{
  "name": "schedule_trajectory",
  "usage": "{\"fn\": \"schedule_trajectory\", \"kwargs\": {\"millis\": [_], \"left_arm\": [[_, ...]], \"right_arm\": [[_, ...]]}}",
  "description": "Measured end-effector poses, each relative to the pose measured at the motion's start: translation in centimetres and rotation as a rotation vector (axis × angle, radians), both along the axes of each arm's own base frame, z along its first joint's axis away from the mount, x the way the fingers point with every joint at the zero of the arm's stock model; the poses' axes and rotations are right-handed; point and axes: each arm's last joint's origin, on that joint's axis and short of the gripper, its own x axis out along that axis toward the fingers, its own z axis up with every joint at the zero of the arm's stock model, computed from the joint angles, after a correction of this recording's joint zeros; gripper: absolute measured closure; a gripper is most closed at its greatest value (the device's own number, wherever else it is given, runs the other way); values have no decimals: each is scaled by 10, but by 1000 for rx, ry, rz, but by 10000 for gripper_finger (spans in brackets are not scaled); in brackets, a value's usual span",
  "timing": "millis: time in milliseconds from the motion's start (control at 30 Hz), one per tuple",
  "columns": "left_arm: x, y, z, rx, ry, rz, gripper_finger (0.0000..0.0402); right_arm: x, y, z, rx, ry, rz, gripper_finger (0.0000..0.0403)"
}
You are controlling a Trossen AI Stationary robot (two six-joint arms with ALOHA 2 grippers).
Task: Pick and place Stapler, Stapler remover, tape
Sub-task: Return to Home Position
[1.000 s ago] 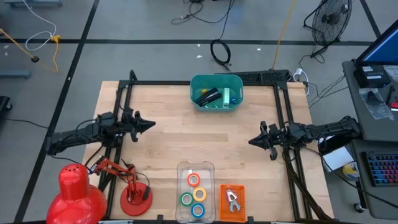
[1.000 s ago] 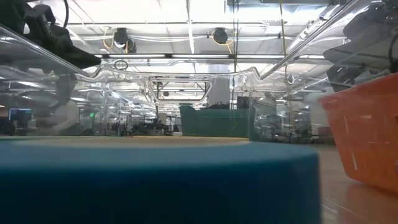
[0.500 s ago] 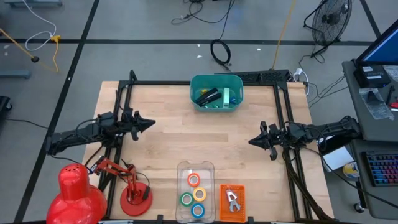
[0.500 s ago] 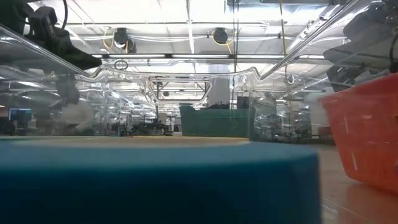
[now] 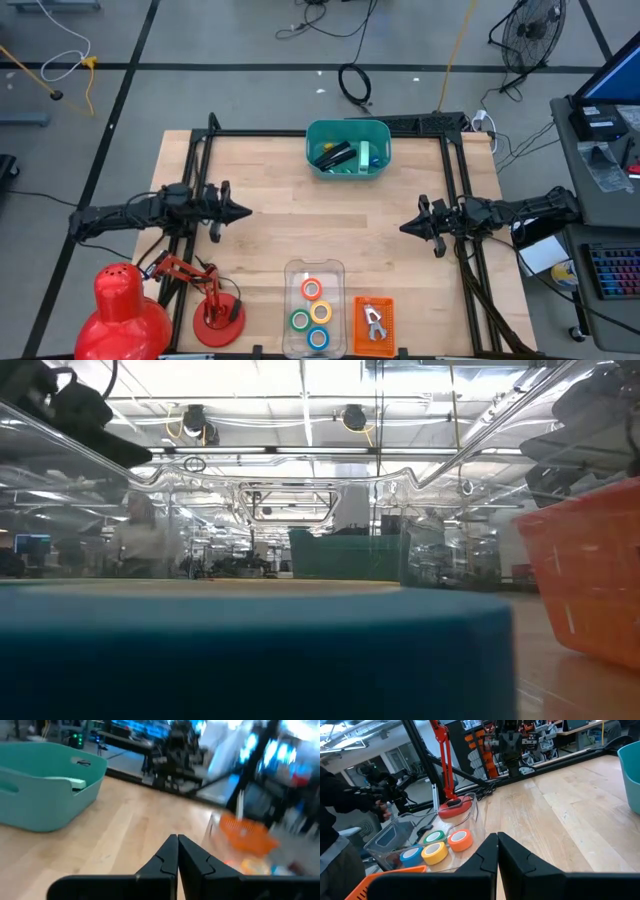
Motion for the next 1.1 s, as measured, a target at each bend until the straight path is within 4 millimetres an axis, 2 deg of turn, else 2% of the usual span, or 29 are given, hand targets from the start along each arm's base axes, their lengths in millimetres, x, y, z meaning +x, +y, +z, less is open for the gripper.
{"fn": "schedule_trajectory", "kwargs": {"millis": [133,400,667,733,833,933,1100], "left_arm": [[5,-1,-6,135,66,-30,398],[10,1,-14,126,169,29,386],[10,2,-14,129,170,55,398],[10,2,-12,179,140,44,399],[11,0,4,328,-28,16,392],[10,1,19,382,-170,74,388],[7,0,18,388,-170,59,397]], "right_arm": [[0,0,0,0,0,0,399],[0,0,0,0,0,0,399],[0,0,0,0,0,0,399],[0,0,0,0,0,0,399],[0,0,0,0,0,0,399],[0,0,0,0,0,0,399],[0,0,0,0,-1,0,399]]}}
